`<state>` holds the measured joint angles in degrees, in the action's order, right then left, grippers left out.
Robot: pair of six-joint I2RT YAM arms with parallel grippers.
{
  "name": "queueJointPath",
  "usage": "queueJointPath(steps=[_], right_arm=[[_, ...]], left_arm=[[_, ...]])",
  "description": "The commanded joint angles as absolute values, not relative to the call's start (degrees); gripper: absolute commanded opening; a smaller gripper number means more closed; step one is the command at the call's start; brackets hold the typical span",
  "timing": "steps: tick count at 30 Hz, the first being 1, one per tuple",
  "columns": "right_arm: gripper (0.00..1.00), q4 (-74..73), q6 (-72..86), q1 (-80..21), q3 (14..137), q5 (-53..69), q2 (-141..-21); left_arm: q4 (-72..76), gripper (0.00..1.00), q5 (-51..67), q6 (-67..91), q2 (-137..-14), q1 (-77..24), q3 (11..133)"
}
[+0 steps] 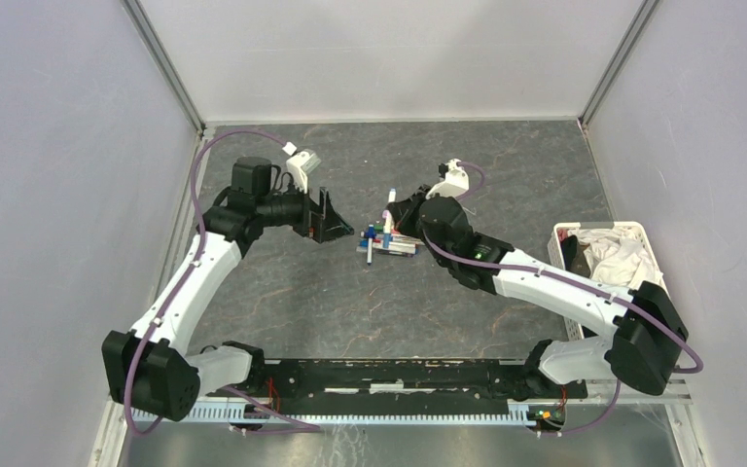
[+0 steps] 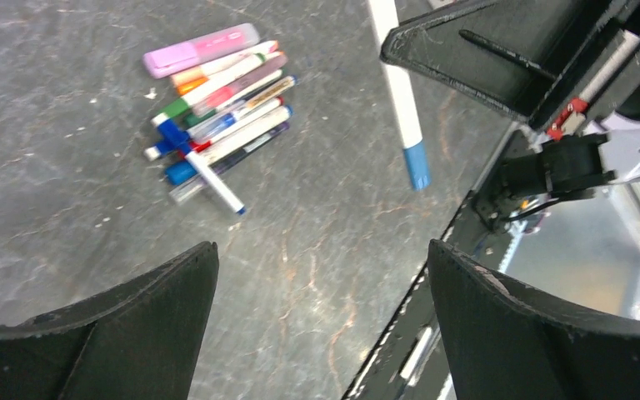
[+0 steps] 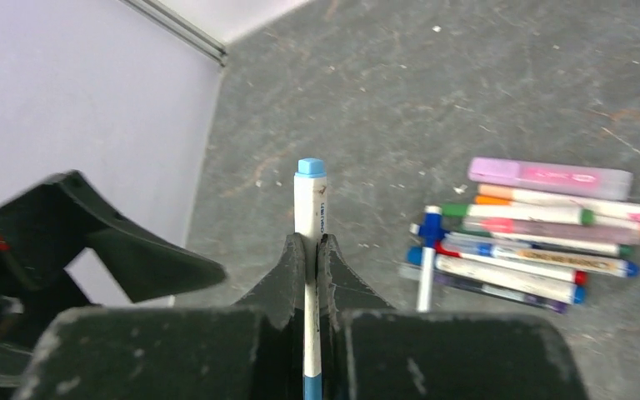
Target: Open the pen caps
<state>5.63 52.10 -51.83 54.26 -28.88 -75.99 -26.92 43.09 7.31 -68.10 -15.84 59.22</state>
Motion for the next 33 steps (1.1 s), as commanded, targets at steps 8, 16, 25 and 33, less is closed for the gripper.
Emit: queueJointPath(steps=[8, 16, 25, 33], right_arm=[[0.0, 11.3, 57.6, -54.4, 59.6, -34.9, -79.5], [0.0, 12.1, 59.6, -54.7, 58.9, -34.6, -79.6], [0.0, 12.7, 60.9, -55.3, 57.8, -34.5, -79.3], [0.0, 12.8, 61.6, -55.3, 56.8, -32.4, -79.0]], left_arm=[[-22.1, 0.85, 43.2, 15.0, -71.5, -23.5, 61.3], [-23.1, 0.65, 42.4, 13.7, -73.0, -24.9, 62.9], [-23.6, 0.45, 42.7, 11.6, -74.7, -26.0, 64.2], [-27.2, 0.14, 40.9, 5.8, -76.5, -26.5, 66.8]])
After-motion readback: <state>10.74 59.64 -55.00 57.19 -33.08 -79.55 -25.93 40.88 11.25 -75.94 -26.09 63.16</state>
